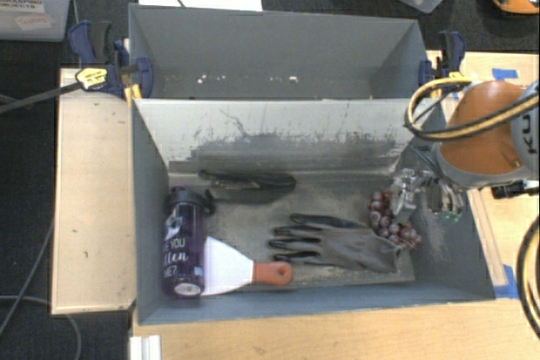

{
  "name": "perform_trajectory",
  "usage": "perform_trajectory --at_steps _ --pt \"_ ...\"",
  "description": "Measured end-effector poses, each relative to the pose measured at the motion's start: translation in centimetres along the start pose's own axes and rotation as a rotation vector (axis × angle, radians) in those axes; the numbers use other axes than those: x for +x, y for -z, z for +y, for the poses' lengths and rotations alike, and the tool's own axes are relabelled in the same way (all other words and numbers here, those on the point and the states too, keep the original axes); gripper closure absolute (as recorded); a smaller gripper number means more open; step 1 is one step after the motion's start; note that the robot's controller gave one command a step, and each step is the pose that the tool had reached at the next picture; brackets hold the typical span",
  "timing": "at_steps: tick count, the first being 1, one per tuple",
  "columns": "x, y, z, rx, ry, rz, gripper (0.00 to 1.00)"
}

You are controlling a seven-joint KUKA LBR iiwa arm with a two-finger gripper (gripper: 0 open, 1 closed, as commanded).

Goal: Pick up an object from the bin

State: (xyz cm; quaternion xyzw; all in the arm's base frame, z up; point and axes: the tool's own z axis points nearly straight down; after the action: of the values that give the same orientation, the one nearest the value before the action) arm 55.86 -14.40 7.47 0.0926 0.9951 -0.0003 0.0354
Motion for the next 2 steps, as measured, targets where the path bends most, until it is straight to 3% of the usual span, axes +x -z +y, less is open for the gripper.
perform_trajectory --at_steps 2 --pt "0.27 0.54 0.33 0.0 -0.015 -0.006 1.0"
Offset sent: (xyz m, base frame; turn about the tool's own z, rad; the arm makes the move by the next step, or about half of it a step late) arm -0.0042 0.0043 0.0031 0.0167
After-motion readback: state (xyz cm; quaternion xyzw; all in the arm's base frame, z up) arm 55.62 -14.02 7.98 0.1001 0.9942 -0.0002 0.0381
